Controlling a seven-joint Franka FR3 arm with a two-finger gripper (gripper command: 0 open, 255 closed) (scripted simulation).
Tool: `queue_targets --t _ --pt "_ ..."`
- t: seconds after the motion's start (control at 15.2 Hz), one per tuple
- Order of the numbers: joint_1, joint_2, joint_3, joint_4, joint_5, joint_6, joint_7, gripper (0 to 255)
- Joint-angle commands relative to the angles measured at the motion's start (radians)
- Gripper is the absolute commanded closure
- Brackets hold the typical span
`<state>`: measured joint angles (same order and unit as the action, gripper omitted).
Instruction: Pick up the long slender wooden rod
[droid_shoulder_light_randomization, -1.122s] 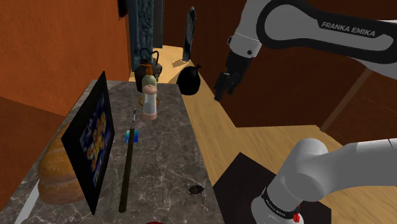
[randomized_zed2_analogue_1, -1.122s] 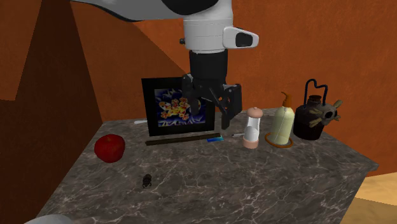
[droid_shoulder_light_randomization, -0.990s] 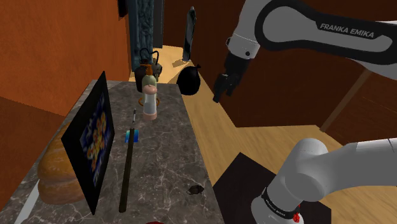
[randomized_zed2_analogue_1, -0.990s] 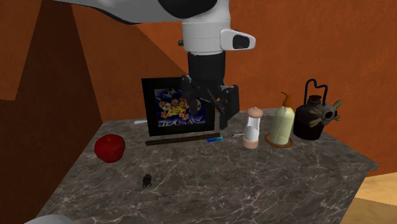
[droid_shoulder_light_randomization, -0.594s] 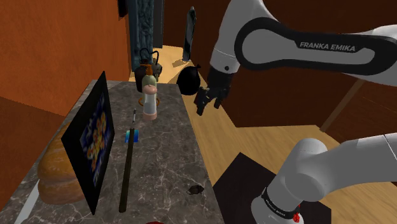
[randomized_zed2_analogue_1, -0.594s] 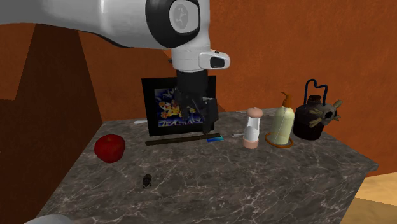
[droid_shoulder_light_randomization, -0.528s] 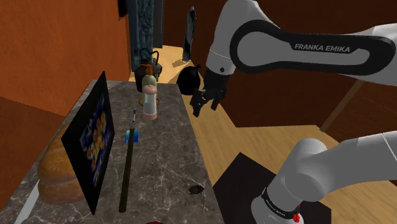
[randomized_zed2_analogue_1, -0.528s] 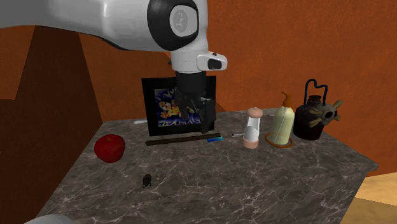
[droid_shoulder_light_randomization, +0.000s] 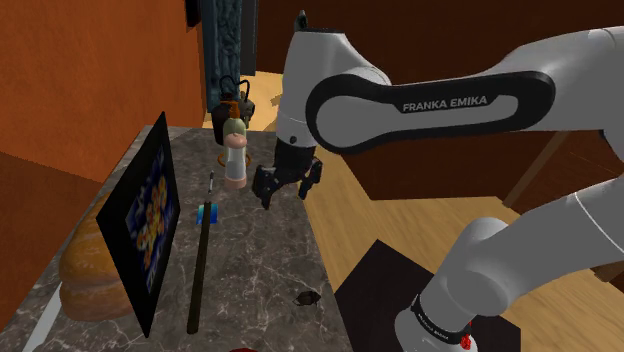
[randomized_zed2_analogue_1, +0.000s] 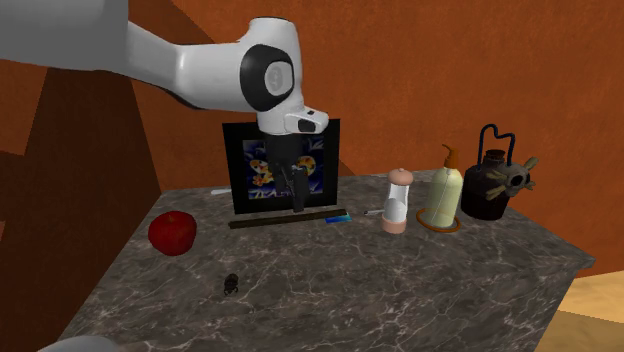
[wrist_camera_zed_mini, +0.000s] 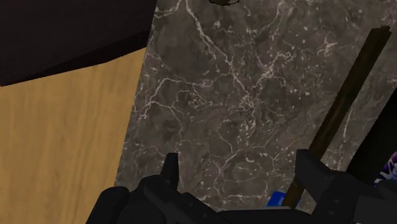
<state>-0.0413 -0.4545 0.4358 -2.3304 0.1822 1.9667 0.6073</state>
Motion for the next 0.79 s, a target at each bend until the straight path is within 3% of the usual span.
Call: queue_targets --t 0.0,0.33,0.73 --pt "-0.013 0.073 0.050 0.017 -0.009 0.051 0.085 0" --pt "-0.045 0.275 0.161 0.112 -0.091 0.135 0.311 0" --pt "-0.030 0.567 0.226 0.277 -0.286 0.185 0.616 0"
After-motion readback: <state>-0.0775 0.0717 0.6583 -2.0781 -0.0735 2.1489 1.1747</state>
